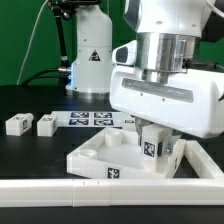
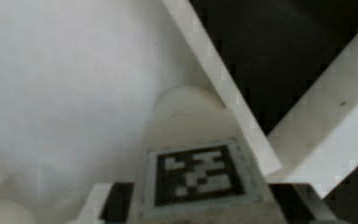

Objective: Assemble one leg

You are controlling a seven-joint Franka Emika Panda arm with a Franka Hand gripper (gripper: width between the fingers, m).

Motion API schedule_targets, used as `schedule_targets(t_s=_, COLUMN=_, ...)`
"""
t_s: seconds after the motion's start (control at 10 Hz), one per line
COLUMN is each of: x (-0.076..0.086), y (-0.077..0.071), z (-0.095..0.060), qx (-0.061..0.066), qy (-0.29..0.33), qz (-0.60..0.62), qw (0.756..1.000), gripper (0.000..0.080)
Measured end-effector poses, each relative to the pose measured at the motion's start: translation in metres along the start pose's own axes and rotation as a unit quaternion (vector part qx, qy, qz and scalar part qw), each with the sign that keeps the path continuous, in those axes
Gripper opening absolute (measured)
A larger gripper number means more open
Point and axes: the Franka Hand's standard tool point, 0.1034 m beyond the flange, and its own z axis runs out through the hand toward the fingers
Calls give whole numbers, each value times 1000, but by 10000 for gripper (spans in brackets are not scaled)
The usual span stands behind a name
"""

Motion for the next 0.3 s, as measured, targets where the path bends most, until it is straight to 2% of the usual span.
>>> schedule_targets(t_s=0.1, x=0, y=0, z=0, qx=0, qy=0, qz=0, qw=1000, gripper=401)
schedule_targets(t_s=0.2, x=0, y=0, z=0, qx=0, qy=0, qz=0, qw=1000, gripper=590)
schedule_targets(t_s=0.3, x=0, y=0, z=0, qx=0, qy=0, qz=0, qw=1000, gripper=590)
